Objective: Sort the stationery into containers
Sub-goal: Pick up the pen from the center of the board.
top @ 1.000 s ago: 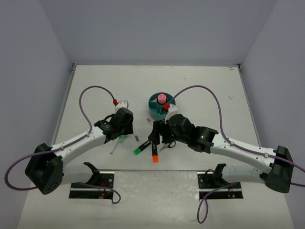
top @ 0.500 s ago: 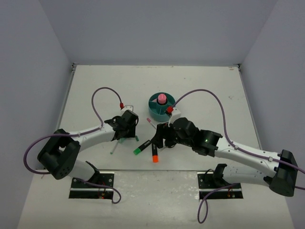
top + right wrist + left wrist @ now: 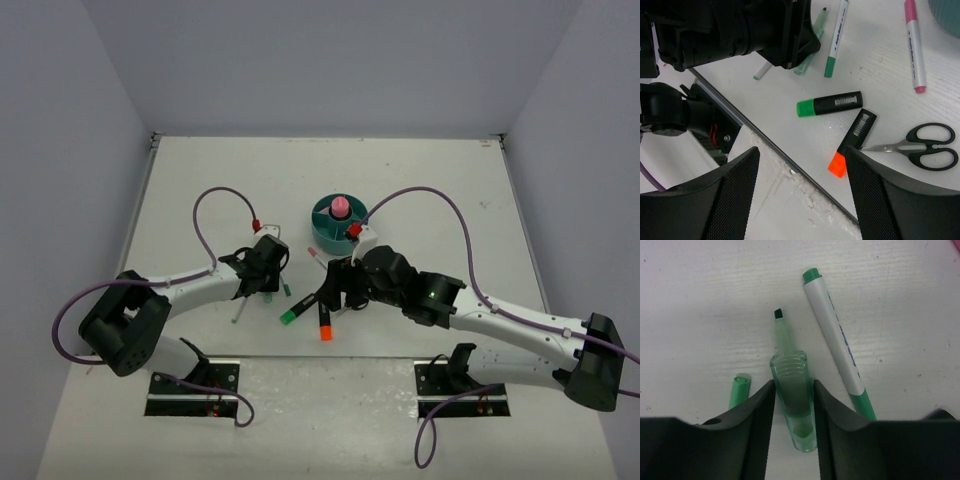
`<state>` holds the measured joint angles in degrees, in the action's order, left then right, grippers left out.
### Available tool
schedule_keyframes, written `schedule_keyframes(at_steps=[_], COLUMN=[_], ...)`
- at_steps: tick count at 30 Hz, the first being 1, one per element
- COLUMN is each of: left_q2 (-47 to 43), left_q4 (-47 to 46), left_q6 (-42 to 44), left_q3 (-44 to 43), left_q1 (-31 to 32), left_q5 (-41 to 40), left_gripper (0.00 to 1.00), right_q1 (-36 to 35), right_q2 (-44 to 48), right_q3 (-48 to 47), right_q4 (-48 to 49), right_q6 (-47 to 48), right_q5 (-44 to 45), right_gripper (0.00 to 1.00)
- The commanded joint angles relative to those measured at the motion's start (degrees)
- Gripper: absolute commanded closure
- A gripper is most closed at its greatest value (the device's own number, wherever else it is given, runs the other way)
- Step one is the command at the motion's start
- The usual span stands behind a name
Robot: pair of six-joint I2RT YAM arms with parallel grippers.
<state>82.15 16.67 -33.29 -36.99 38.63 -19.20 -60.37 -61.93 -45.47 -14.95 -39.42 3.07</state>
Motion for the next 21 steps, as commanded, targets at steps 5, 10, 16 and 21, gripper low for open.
schedule_keyframes(at_steps=[5, 10, 16, 21], left_q2=[1.0, -2.5, -16.4, -28.3], left_q4=[0.7, 3.7, 5.9, 2.0], left_q6=[0.2, -1.0, -4.1, -7.7], left_q3=[1.1, -0.5, -2.3, -3.7], left_q1=[-0.3, -0.4, -0.2, 1.2], left_q5=[1.9, 2.0, 3.9, 8.1], left_gripper=[0.85, 1.00, 1.00, 1.00], right_q1=[-0.3, -0.2, -0.2, -1.4], right_q2=[0.8, 1.0, 0.8, -0.5], right_q3=[-1.0, -0.1, 1.6, 2.3], right_q4=[1.9, 3.7, 9.4, 16.2], right_q6=[0.3, 0.3, 0.0, -2.4], right_q5=[-0.7, -2.7, -7.5, -8.2], right_gripper=[0.30, 0.29, 0.18, 0.16])
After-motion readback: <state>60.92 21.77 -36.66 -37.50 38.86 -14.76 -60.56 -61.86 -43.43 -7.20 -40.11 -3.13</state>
